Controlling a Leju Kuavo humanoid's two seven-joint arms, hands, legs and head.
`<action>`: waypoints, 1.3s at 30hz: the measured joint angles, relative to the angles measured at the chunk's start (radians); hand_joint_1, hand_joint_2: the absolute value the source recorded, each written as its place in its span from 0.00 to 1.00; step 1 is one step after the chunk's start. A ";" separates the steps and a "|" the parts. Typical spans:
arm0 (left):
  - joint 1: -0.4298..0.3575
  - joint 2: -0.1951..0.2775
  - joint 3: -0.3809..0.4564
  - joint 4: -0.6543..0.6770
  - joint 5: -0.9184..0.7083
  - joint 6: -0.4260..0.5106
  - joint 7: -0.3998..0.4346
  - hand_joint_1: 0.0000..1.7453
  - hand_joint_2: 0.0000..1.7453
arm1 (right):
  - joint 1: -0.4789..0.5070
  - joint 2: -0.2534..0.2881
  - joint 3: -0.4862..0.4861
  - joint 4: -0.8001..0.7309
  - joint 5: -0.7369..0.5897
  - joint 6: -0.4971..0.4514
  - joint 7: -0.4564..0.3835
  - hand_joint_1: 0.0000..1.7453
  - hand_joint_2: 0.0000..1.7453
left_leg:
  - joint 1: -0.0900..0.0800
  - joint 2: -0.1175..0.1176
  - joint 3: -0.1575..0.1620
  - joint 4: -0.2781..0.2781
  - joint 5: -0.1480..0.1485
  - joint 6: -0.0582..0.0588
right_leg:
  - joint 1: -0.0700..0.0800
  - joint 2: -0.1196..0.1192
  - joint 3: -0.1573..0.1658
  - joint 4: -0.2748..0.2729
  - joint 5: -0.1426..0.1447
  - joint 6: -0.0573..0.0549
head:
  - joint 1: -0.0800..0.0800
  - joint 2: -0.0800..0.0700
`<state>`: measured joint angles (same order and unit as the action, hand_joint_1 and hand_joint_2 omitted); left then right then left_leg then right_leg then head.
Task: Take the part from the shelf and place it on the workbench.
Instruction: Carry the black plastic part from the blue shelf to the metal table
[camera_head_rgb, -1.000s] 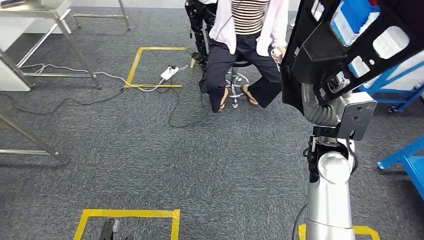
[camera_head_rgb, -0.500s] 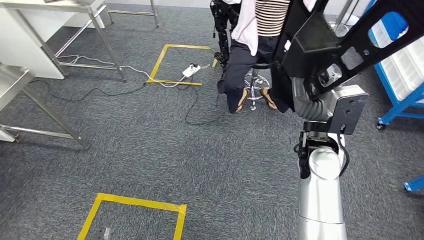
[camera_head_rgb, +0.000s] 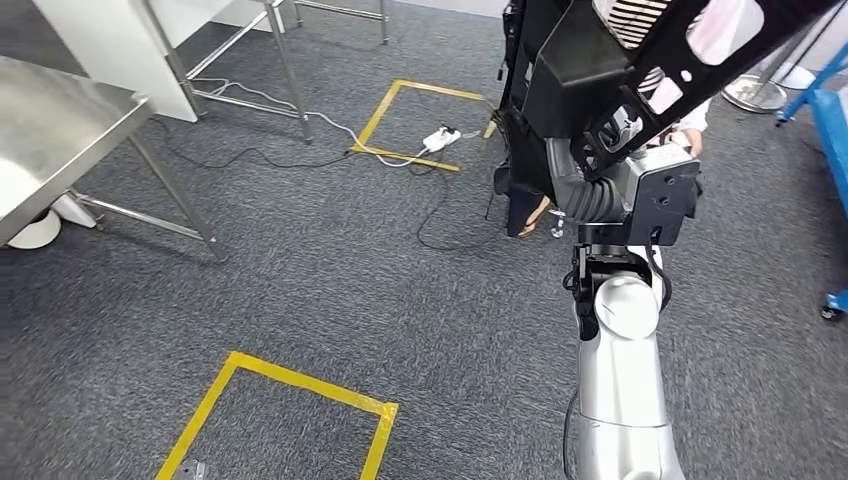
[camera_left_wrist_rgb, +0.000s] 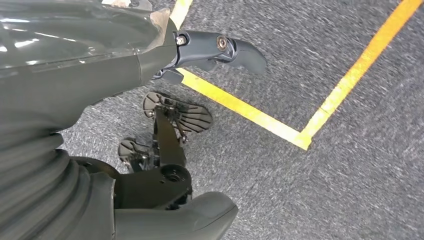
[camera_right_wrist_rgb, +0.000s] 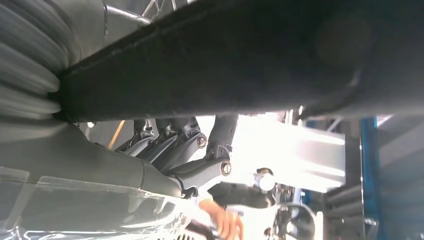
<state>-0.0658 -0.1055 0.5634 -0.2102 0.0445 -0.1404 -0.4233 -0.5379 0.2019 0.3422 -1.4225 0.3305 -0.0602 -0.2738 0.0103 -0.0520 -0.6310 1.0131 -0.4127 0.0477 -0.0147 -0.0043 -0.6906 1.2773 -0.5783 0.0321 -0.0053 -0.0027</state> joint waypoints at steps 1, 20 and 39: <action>0.000 0.000 0.000 0.000 -0.006 -0.002 0.000 0.00 1.00 | -0.001 -0.001 0.000 0.001 -0.001 0.000 0.000 1.00 1.00 | 0.002 -0.013 0.000 0.001 0.001 -0.002 | -0.005 0.006 0.027 -0.059 0.028 0.010 | 0.000 0.000; 0.004 -0.006 -0.041 0.002 -0.122 0.005 0.060 0.00 1.00 | 0.071 -0.051 -0.071 0.022 0.003 -0.020 -0.008 1.00 1.00 | -0.015 0.126 0.000 0.023 -0.025 -0.023 | 0.018 -0.087 0.120 -0.260 0.100 -0.030 | -0.008 0.000; -0.011 -0.010 -0.068 0.002 -0.151 0.008 0.078 0.00 1.00 | 0.109 -0.108 -0.099 -0.014 0.020 -0.022 0.003 1.00 1.00 | 0.007 -0.042 -0.015 0.014 -0.005 -0.048 | -0.020 0.026 0.114 -0.252 0.106 0.002 | -0.005 0.000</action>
<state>-0.0766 -0.1160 0.4953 -0.2077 -0.1066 -0.1320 -0.3453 -0.4291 0.0939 0.2428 -1.4362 0.3502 -0.0824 -0.2708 0.0178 -0.0939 -0.6463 1.0273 -0.4182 0.0002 -0.0344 0.0213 -0.5766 1.0252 -0.4720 0.0337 -0.0099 -0.0027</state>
